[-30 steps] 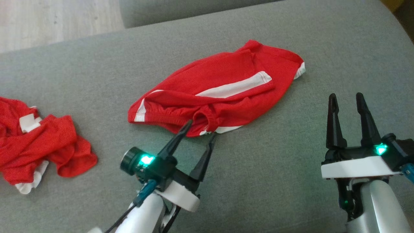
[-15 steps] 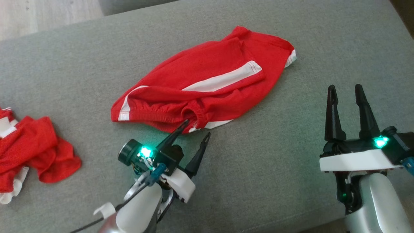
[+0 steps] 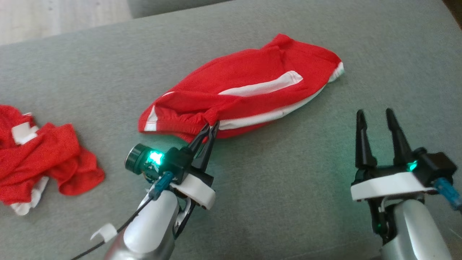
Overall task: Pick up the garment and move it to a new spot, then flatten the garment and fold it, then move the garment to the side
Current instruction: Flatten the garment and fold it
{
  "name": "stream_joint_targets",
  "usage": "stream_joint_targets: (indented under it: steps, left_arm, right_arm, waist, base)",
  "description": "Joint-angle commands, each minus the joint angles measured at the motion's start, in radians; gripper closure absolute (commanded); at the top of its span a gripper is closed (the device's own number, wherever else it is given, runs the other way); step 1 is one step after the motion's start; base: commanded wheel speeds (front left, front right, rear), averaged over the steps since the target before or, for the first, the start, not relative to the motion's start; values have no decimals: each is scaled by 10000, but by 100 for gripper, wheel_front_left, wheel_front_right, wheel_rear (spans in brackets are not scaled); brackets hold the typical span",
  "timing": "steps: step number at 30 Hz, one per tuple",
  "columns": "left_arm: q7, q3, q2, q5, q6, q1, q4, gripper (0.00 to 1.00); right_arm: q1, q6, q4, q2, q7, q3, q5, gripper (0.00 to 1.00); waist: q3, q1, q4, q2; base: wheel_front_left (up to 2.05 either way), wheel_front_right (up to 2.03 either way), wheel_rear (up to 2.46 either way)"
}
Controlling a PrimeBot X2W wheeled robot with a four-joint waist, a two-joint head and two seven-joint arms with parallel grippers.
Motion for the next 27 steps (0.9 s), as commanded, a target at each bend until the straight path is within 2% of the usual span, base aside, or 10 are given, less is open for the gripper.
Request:
stream_joint_targets:
  steps: [1,9,27]
  left_arm:
    - [-109,395,58,-58,74,61,-423,100]
    - [-119,630,101,-204,198,848,-1495,100]
    - [-121,982,130,-173,222,1328,-2046,100]
  right_arm:
    - [-270,73,-193,-26,-62,232,-145,0]
    - [-602,73,1352,-26,-63,37,-1050,0]
    - [-2369,73,4476,-26,433,-1216,-2288,0]
  waist:
    - [-159,0,208,0]
    - [-461,0,809,0]
    - [-245,0,1619,0]
  base:
    - [0,0,0]
    - [0,0,0]
    - [0,0,0]
